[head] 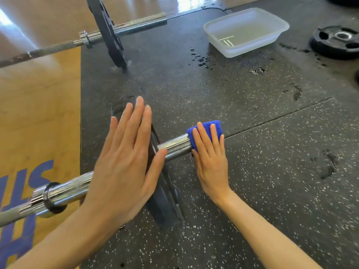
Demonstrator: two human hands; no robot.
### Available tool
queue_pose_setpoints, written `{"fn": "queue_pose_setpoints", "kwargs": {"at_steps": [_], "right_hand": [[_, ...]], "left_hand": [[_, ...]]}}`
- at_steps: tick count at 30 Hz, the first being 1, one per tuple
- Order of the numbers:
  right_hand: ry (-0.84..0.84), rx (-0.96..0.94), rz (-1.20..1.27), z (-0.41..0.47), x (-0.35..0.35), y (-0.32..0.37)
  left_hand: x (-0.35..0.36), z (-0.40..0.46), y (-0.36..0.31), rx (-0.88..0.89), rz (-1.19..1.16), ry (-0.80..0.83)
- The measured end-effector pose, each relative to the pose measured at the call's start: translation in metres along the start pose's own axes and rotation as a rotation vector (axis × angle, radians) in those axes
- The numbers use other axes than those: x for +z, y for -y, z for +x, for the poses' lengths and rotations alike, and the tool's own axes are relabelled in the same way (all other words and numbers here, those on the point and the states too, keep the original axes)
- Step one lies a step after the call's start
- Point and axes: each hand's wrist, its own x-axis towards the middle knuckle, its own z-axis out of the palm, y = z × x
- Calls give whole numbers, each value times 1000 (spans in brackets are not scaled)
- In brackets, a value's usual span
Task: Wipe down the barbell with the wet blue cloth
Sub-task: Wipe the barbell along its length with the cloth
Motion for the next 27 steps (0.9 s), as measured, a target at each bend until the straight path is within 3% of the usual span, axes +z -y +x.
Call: {"fn": "queue_pose_setpoints", "kwargs": {"at_steps": [3,8,15,20,24,27], "right_hand": [[20,-10,25,10,-1,-11],[-53,161,179,20,13,6],[-66,-5,45,17,22,-3],[-60,135,96,47,39,8],[-50,-34,79,35,48,-5],[-130,144,227,55,55,-8]], "left_hand": [[-1,4,-2,-50,7,1],[1,10,-1,-29,28,5],[4,33,17,-37,-53,-1],[5,63,40,-71,-120,56],[3,81,53,-114,-159,83],[6,88,56,-116,-182,91]]}}
